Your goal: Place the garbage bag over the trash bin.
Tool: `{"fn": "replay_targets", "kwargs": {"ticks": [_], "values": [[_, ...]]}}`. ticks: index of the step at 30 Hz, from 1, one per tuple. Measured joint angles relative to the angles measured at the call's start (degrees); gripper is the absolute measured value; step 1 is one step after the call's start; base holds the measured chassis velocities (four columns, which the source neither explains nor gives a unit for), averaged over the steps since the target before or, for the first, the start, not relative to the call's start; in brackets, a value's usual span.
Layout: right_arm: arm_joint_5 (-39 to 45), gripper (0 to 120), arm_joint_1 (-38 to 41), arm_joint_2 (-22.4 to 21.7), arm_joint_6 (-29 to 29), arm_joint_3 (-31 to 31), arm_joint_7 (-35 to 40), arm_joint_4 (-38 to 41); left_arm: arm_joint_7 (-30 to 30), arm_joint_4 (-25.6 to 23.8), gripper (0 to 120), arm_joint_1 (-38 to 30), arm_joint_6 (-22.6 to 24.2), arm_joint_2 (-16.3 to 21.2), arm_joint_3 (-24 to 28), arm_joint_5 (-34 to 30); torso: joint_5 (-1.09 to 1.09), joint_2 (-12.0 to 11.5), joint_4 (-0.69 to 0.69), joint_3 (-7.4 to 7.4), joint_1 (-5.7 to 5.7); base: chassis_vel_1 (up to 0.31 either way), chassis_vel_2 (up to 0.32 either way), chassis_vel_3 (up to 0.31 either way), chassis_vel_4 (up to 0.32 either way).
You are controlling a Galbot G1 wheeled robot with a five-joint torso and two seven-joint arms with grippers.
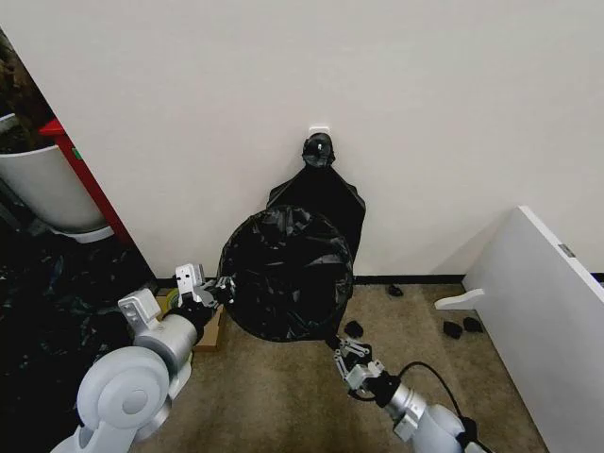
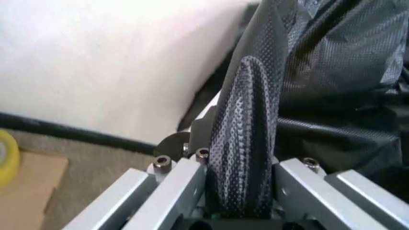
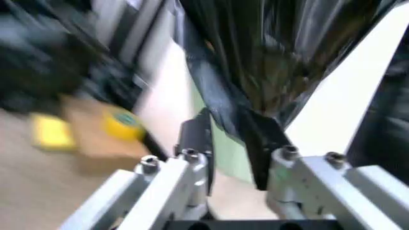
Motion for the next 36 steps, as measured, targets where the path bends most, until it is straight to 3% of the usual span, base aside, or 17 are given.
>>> {"fn": "replay_targets", "kwargs": {"ticks": [1,3,6,10,11,13,14,18,19,22,23,25,27,28,30,34,36], "values": [[5.01,28,-1.08,-1.76,0.76,1.04,-5.47,0.45,0.43,0.41,0,0.05,-1.51,-0.02,-0.02,0.93,-0.02,0.00,0.00,0.00,0.00,0.000,0.000,0.000,0.000],[8.63,32,-1.58,-2.57,0.75,1.61,-8.46,0.77,0.58,0.54,0,0.11,-2.07,-0.05,-0.02,1.36,-0.03,0.00,0.00,0.00,0.00,0.000,0.000,0.000,0.000],[24.74,45,-3.42,-4.62,0.76,4.15,-19.38,3.13,1.16,1.06,0,0.44,-3.39,-0.24,0.37,3.37,-0.01,0.00,0.00,0.00,0.00,0.000,0.000,0.000,0.000],[32.50,56,-4.63,-4.90,0.77,5.28,-20.40,6.51,2.02,1.93,0,0.80,-5.24,-0.30,1.75,6.23,-0.02,0.00,0.01,0.00,0.00,0.000,0.000,0.000,0.000],[33.44,60,-5.09,-4.87,0.77,5.29,-18.21,8.32,2.36,2.23,0,0.96,-6.06,-0.32,2.47,7.31,-0.01,0.00,0.01,0.00,0.00,0.000,0.000,0.000,0.000],[34.59,71,-6.89,-4.83,-2.67,4.69,-6.65,17.18,3.52,3.21,0,1.51,-9.15,-0.58,5.54,11.52,-0.02,0.00,0.01,0.00,0.00,0.000,0.000,0.000,0.000],[34.59,71,-6.89,-4.83,-2.67,4.69,-6.65,17.18,3.52,3.21,0,1.51,-9.15,-0.58,5.54,11.52,-0.02,0.00,0.01,0.00,0.00,0.000,0.000,0.000,0.000],[32.57,89,-8.31,-5.93,-16.27,1.40,10.13,32.12,6.03,5.67,0,2.13,-15.71,-1.79,9.86,19.87,-0.03,0.00,0.00,0.00,0.00,0.000,0.000,0.000,0.000],[32.57,89,-8.31,-5.93,-16.27,1.40,10.13,32.12,6.03,5.67,0,2.13,-15.71,-1.79,9.86,19.87,-0.03,0.00,0.00,0.00,0.00,0.000,0.000,0.000,0.000],[31.90,78,-6.99,-6.81,-30.84,-3.36,19.10,40.61,7.34,7.71,0,2.11,-19.16,-2.56,10.86,23.76,-0.04,0.00,0.01,0.00,0.00,0.000,0.000,0.000,0.000],[31.90,78,-6.99,-6.81,-30.84,-3.36,19.10,40.61,7.34,7.71,0,2.11,-19.16,-2.56,10.86,23.76,-0.04,0.00,0.01,0.00,0.00,0.000,0.000,0.000,0.000],[34.36,68,-5.42,-7.04,-39.80,-6.51,24.67,43.66,8.29,9.68,0,1.18,-20.67,-2.62,11.55,25.50,-0.02,0.00,0.02,0.00,0.00,0.000,0.000,0.000,0.000],[36.74,60,-3.39,-6.81,-46.25,-8.24,27.78,44.10,9.46,11.44,0,0.53,-22.21,-2.52,12.05,27.59,-0.04,0.00,-0.05,0.00,0.00,0.000,0.000,0.000,0.000],[36.74,60,-3.39,-6.81,-46.25,-8.24,27.78,44.10,9.46,11.44,0,0.53,-22.21,-2.52,12.05,27.59,-0.04,0.00,-0.05,0.00,0.00,0.000,0.000,0.000,0.000],[40.72,50,2.56,-5.97,-53.33,-11.89,30.51,42.53,11.10,12.87,0,0.67,-24.82,-2.80,12.24,30.16,-0.01,0.00,0.00,0.00,0.00,0.000,0.000,0.000,0.000],[42.92,39,9.81,-4.02,-56.35,-15.58,31.83,39.13,11.74,13.39,0,0.75,-25.54,-3.37,12.34,30.74,-0.02,0.00,0.03,0.00,0.00,0.000,0.000,0.000,0.000],[43.32,27,15.74,-1.65,-57.37,-18.49,32.33,34.74,11.94,13.81,0,0.55,-25.55,-3.67,12.48,30.75,-0.02,0.00,0.02,0.00,0.00,0.000,0.000,0.000,0.000]]}}
